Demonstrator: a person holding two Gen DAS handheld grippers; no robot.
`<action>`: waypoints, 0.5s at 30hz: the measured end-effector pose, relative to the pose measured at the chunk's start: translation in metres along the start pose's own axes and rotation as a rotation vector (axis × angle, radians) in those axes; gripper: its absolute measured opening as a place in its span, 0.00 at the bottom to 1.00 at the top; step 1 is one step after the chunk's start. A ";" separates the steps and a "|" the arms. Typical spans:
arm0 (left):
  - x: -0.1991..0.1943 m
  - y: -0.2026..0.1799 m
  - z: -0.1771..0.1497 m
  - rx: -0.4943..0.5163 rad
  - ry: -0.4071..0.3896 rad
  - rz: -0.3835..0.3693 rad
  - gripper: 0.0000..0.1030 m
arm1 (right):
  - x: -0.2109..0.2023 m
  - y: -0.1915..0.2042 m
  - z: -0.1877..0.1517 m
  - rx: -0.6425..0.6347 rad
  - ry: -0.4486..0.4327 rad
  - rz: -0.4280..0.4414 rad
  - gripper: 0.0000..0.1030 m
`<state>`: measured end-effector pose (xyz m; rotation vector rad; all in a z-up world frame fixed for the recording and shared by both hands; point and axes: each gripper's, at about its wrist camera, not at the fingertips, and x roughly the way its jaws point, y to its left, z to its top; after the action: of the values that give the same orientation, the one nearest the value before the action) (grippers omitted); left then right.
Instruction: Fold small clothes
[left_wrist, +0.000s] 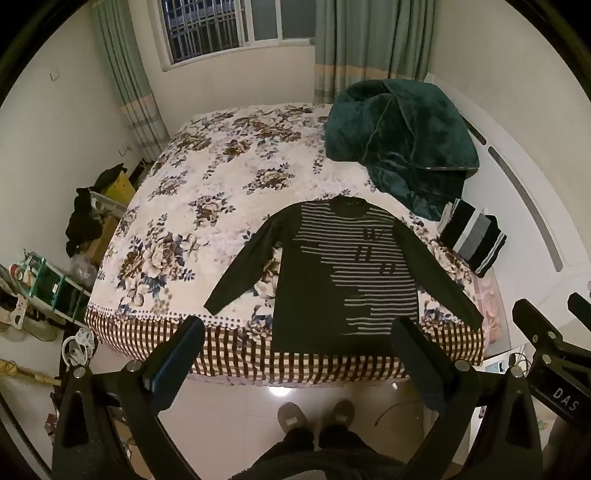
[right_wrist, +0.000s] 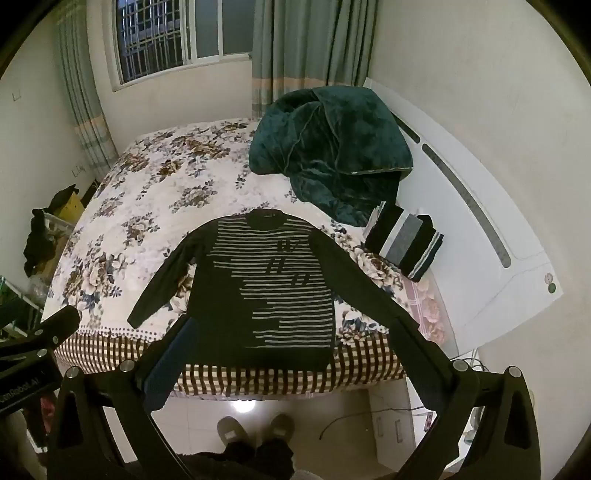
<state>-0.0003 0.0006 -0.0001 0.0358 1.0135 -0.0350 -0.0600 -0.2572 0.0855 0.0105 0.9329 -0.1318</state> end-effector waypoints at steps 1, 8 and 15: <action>0.000 0.000 0.000 0.001 0.000 0.002 1.00 | 0.000 0.000 0.000 0.003 0.001 0.003 1.00; -0.001 0.000 0.000 0.004 0.000 0.008 1.00 | 0.001 0.000 0.001 -0.003 0.012 -0.009 1.00; 0.005 -0.006 0.010 0.004 -0.002 0.006 1.00 | -0.002 0.007 0.005 -0.006 0.008 -0.008 1.00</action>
<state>0.0103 -0.0056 0.0013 0.0420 1.0113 -0.0318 -0.0563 -0.2505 0.0897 0.0022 0.9415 -0.1366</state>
